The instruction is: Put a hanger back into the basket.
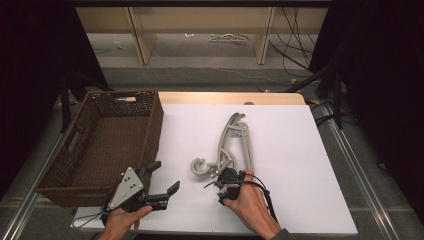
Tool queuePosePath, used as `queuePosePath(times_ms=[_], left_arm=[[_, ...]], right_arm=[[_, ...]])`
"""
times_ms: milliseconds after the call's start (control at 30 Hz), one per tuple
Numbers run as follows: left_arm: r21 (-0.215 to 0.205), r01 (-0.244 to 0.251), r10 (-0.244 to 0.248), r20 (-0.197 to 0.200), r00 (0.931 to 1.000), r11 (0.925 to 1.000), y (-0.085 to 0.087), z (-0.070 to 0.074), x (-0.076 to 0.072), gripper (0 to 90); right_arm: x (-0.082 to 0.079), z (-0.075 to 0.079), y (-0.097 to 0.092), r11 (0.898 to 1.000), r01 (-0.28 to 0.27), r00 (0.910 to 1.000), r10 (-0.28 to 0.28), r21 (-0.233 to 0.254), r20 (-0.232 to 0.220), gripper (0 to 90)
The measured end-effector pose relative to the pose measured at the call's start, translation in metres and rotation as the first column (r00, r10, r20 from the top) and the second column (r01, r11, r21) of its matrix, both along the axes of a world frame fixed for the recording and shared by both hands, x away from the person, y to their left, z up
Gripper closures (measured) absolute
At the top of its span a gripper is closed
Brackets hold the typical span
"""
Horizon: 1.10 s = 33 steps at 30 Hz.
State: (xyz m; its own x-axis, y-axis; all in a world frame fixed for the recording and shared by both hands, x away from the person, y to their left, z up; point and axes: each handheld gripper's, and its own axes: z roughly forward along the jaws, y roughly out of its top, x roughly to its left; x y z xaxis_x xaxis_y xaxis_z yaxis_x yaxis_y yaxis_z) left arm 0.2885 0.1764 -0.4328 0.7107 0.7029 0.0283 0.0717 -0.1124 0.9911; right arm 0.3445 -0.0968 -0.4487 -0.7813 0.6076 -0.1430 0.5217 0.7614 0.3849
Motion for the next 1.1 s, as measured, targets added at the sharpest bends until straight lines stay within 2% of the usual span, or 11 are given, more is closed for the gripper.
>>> queuePosePath(times_ms=[200, 233, 333, 367, 433, 567, 633, 800, 833, 933, 1100], left_arm=[[0.008, 0.001, -0.001, -0.009, 1.0000, 1.0000, 0.000, 0.000, -0.001, 16.2], [-0.002, 0.010, -0.010, -0.001, 0.9999, 0.9999, 0.000, 0.000, 0.000, 16.2], [-0.001, 0.010, -0.010, -0.002, 0.9999, 0.9999, 0.000, 0.000, 0.000, 16.2], [0.008, 0.010, -0.010, -0.004, 0.9999, 0.9999, 0.000, 0.001, -0.001, 16.2], [0.008, 0.013, -0.013, -0.003, 0.9999, 0.9999, 0.000, 0.001, -0.001, 16.2], [0.004, 0.014, -0.014, -0.004, 0.9999, 0.9999, 0.000, 0.001, -0.001, 16.2], [0.003, 0.014, -0.014, -0.003, 0.9999, 0.9999, 0.001, 0.001, -0.001, 16.2], [0.000, 0.015, -0.015, -0.004, 0.9999, 0.9999, 0.001, 0.001, -0.001, 16.2], [-0.002, 0.015, -0.015, -0.005, 0.9999, 0.9999, 0.001, 0.001, -0.001, 16.2], [-0.010, 0.013, -0.014, -0.012, 0.9998, 0.9999, 0.001, 0.001, -0.002, 16.2], [-0.009, 0.012, -0.013, -0.012, 0.9999, 0.9999, 0.001, 0.002, -0.002, 16.2]], right_arm=[[0.002, 0.002, -0.003, 1.000, 0.005, 0.9997, -0.005, 0.005, -0.026, 49.5], [0.001, 0.003, -0.004, 1.000, 0.009, 0.9990, -0.008, 0.013, -0.043, 51.9], [0.000, 0.004, -0.003, 1.000, 0.012, 0.9991, -0.011, 0.007, -0.041, 53.7], [-0.002, 0.006, -0.003, 1.000, -0.001, 0.9993, 0.001, 0.000, -0.037, 58.0], [-0.003, 0.008, -0.002, 1.000, 0.001, 0.9988, -0.001, -0.009, -0.048, 58.8], [-0.002, 0.009, -0.005, 1.000, 0.010, 0.9982, -0.010, -0.001, -0.060, 60.7], [-0.004, 0.013, -0.006, 1.000, 0.006, 0.9973, -0.005, 0.012, -0.074, 66.0], [-0.005, 0.021, -0.009, 1.000, -0.016, 0.9966, 0.017, 0.012, -0.081, 67.0], [-0.005, 0.024, -0.012, 1.000, -0.018, 0.9950, 0.020, 0.021, -0.097, 67.5], [-0.007, 0.029, -0.016, 1.000, -0.022, 0.9948, 0.021, -0.003, -0.099, 69.4], [-0.004, 0.034, -0.031, 1.000, -0.014, 0.9962, 0.013, -0.012, -0.086, 72.7]])
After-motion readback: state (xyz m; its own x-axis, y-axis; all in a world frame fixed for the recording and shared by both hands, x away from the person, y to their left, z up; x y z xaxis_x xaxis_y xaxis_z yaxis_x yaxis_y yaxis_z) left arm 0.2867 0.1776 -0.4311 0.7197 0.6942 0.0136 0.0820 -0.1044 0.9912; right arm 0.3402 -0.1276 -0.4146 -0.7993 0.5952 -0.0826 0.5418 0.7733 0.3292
